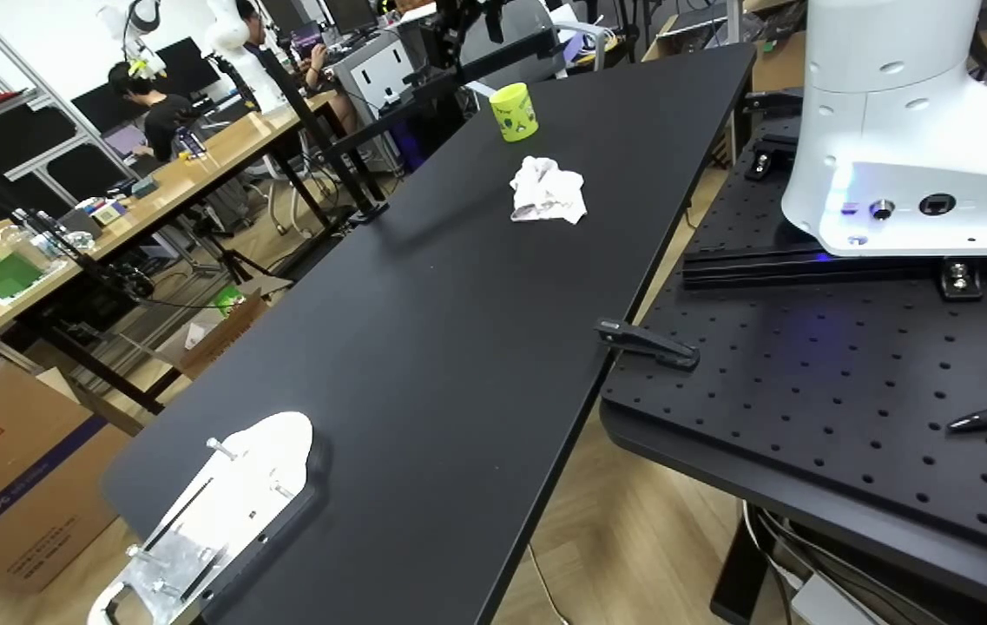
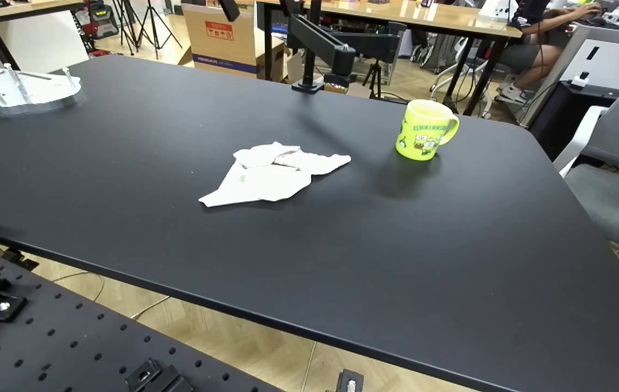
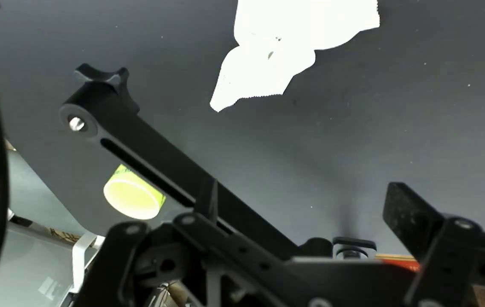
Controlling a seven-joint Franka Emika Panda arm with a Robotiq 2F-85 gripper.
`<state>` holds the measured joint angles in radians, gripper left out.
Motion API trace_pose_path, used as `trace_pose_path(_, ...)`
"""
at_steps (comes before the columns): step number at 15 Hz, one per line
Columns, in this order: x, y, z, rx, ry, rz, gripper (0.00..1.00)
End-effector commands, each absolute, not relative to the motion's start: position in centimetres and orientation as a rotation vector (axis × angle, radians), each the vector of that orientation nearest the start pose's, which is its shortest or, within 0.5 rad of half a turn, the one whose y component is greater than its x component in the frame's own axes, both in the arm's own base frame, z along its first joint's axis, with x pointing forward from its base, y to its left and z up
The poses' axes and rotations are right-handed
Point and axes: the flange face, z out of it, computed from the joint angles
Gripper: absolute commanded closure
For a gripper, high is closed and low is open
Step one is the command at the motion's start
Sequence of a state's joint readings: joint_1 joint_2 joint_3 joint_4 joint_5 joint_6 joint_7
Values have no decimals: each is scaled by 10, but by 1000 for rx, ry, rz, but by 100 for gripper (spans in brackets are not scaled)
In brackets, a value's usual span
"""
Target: Hang the white towel on the black stand
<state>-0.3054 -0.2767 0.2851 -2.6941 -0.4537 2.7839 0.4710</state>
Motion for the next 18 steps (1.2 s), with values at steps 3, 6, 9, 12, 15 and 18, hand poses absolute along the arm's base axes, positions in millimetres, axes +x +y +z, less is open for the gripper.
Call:
trace_pose_path(3,436,-3,304,-3282,260,-636,0)
trace_pose_path(6,435,-8,287,-3306,305,-613,0)
trace_pose_path(9,429,-9,284,-3309,262,-583,0)
trace_pose_path(12,433,-9,283,-3310,317,-576,0)
trace_pose_path(15,429,-15,268,-3298,425,-506,0)
trace_pose_path(18,426,-19,249,-3288,517,-449,0)
